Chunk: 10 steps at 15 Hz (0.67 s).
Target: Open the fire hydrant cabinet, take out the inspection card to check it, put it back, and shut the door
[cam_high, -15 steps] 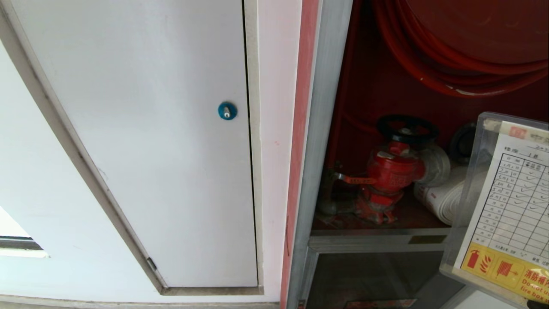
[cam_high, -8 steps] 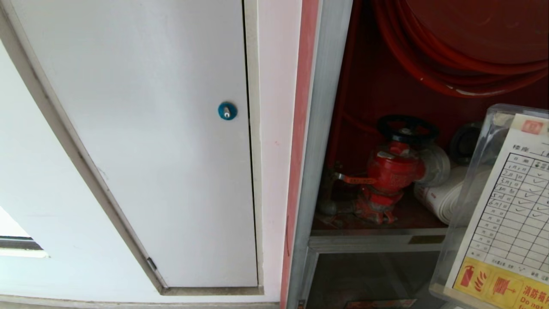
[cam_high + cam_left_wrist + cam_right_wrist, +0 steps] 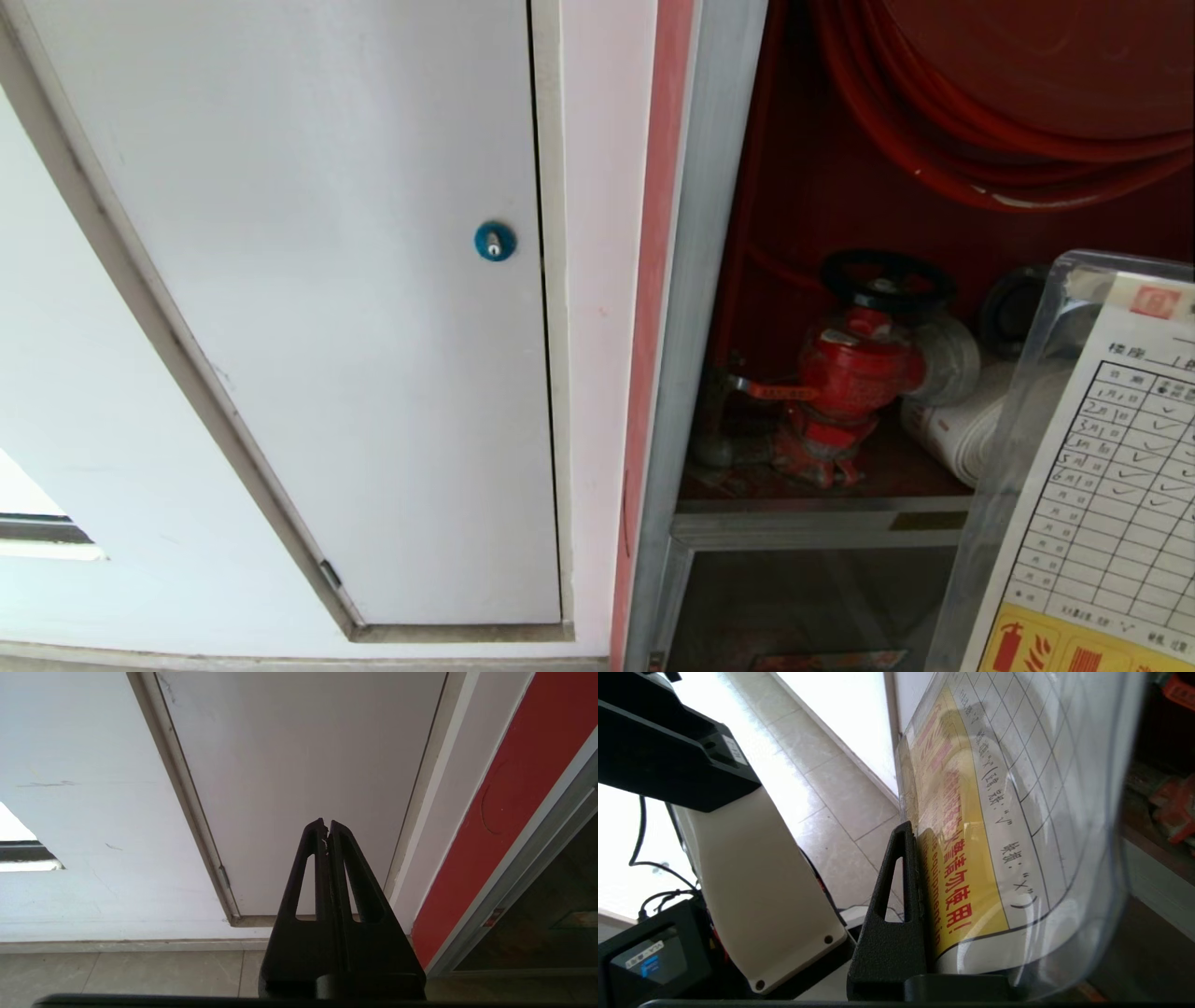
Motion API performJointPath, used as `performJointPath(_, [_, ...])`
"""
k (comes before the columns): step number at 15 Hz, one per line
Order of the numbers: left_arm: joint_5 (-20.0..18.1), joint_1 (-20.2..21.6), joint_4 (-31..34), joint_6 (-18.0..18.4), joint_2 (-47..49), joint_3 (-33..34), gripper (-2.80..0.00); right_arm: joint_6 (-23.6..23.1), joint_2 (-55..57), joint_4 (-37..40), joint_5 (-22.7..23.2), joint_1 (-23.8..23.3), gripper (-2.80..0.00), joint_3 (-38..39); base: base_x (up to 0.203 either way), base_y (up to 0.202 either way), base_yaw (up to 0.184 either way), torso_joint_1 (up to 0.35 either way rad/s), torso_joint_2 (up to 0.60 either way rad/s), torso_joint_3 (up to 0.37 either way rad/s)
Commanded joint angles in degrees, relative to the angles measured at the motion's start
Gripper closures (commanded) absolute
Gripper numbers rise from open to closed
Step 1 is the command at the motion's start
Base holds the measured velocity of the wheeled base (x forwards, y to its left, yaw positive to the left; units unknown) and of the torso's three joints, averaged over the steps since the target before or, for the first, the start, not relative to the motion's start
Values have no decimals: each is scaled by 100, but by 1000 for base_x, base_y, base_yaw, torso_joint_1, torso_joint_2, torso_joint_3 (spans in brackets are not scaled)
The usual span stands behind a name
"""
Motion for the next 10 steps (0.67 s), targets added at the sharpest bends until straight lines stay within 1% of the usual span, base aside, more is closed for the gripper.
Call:
performJointPath(1, [-2, 2, -1, -4, 5, 0, 0, -11, 11, 14, 116, 2, 0, 11, 0, 0, 0, 0, 0, 0])
performJointPath(4, [-2, 2, -1, -4, 5, 0, 0, -11, 20, 9, 261, 2, 0, 18, 0, 0, 0, 0, 0, 0])
performJointPath(7, [-2, 2, -1, -3, 5, 0, 0, -11, 53, -40, 306, 2, 0, 0, 0, 0, 0, 0, 0, 0])
performJointPath(10, [-2, 2, -1, -4, 5, 0, 0, -11, 326, -353, 473, 2, 0, -37, 0, 0, 0, 0, 0, 0])
